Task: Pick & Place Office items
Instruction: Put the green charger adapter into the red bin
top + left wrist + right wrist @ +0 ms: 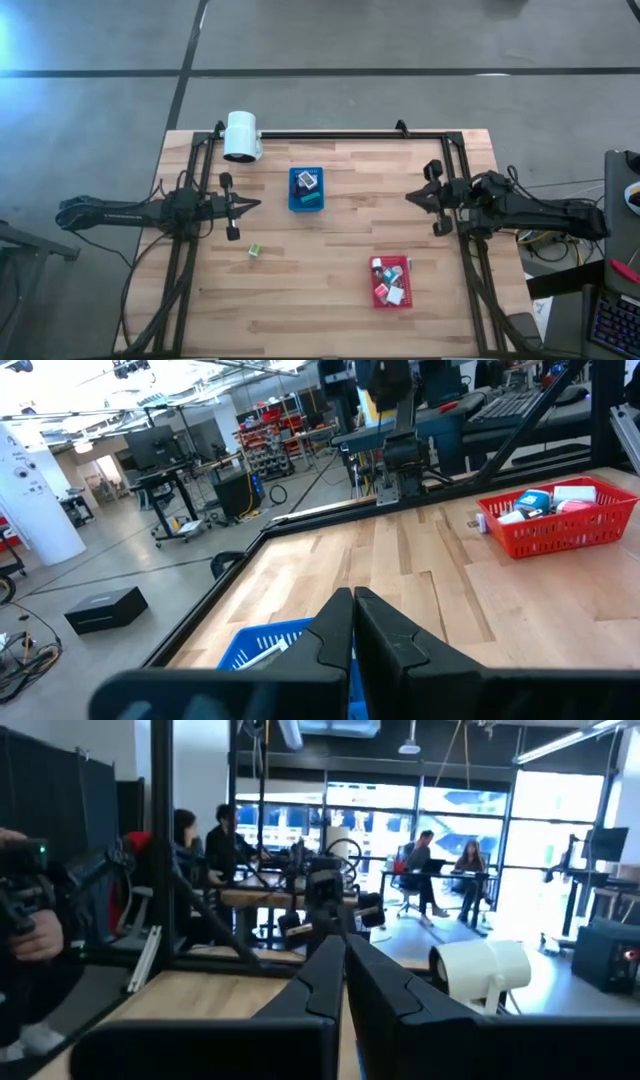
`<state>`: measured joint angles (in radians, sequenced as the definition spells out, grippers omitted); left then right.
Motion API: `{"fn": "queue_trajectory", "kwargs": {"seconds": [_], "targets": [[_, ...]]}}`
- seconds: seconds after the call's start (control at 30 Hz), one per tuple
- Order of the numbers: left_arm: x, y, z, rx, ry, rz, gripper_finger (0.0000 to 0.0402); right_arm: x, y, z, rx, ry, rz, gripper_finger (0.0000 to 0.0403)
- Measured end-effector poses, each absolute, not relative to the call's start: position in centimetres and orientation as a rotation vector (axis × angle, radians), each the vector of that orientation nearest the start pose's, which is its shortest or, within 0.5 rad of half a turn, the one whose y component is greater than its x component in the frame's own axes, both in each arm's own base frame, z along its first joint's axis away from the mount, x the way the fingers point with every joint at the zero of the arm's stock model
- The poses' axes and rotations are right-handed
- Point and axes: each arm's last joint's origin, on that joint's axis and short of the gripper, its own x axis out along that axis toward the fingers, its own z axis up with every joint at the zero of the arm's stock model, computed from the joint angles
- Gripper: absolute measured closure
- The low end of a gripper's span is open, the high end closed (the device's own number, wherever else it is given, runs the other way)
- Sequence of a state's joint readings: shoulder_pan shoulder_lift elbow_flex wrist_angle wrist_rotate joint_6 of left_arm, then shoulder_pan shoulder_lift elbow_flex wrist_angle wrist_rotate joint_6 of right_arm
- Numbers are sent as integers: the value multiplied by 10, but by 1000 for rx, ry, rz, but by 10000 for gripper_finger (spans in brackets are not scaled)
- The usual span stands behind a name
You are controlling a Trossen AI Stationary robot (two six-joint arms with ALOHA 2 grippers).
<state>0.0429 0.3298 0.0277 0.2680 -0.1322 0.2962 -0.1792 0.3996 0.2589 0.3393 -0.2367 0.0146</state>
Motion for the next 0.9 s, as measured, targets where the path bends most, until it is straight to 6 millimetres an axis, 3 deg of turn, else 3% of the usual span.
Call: {"fn": "queue_trajectory", "kwargs": {"seconds": [0.37,0.63,0.77,0.9], "targets": [[118,9,170,232,57,170,385,112,-15,204,-40,-284,29,390],[118,9,172,203,50,171,385,112,-15,199,-7,-258,33,390],[119,9,197,146,-24,176,385,113,-15,198,-2,-253,33,390],[122,9,241,93,-23,174,388,113,-15,198,2,-250,33,390]]}}
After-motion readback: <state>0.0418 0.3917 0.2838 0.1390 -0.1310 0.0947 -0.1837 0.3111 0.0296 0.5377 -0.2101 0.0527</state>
